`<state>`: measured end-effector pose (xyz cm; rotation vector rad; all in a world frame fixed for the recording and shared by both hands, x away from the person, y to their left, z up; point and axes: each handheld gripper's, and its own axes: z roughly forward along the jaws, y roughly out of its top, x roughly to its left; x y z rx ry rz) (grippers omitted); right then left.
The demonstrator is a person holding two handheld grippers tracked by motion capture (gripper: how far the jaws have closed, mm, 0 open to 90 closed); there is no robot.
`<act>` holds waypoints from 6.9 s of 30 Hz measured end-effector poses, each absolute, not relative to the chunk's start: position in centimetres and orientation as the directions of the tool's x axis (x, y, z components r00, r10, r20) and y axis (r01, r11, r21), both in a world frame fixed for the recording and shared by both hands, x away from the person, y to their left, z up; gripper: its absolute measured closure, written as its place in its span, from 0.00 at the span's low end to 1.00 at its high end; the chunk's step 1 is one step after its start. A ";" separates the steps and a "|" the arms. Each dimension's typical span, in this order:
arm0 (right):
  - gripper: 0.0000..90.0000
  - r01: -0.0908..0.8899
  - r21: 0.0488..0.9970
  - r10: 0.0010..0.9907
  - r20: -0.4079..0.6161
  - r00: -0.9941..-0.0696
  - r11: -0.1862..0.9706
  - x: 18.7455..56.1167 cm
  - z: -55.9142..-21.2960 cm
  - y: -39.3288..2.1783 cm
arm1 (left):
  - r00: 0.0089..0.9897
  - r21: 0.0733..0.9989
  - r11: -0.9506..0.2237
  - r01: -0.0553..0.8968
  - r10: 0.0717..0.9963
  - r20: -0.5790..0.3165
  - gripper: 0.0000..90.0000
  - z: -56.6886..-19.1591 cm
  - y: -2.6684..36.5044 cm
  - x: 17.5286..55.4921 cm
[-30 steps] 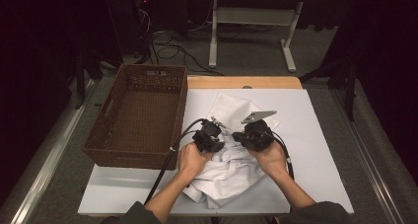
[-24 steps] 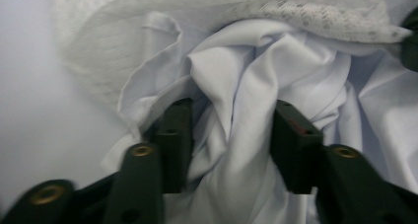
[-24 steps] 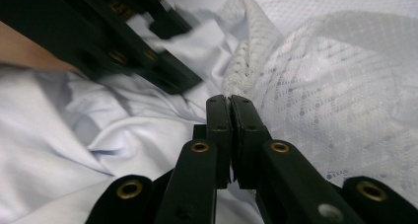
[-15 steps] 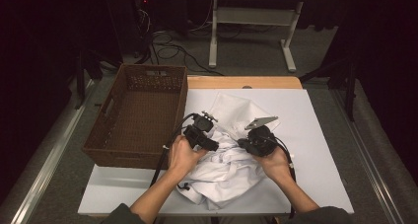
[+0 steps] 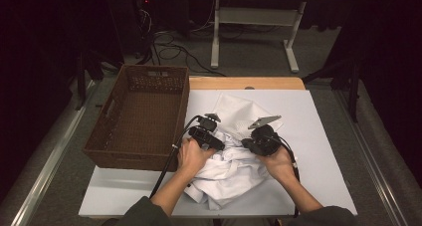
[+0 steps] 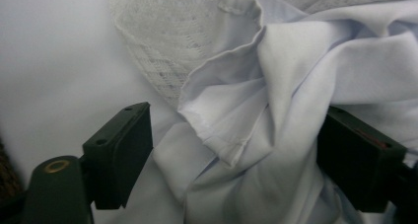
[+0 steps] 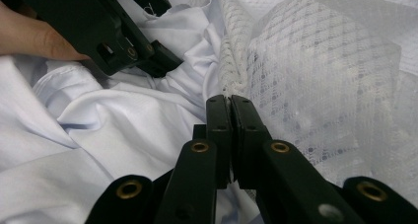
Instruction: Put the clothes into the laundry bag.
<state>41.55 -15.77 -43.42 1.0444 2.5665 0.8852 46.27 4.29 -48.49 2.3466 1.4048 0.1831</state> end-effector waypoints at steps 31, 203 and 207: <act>0.99 0.457 0.700 0.654 -0.019 -0.756 0.549 42.0 -39.6 -13.1 | 0.769 0.581 -0.575 0.576 0.622 -0.146 0.90 -43.9 1.7 41.9; 0.99 0.462 0.641 0.621 -0.028 -0.783 0.612 38.9 -43.1 -14.2 | 0.650 0.568 -0.482 0.667 0.750 -0.126 0.69 -46.3 3.0 43.0; 0.99 0.490 0.614 0.637 -0.028 -0.770 0.619 39.6 -44.2 -14.4 | 0.656 0.569 -0.497 0.655 0.748 -0.102 0.50 -44.3 4.1 41.0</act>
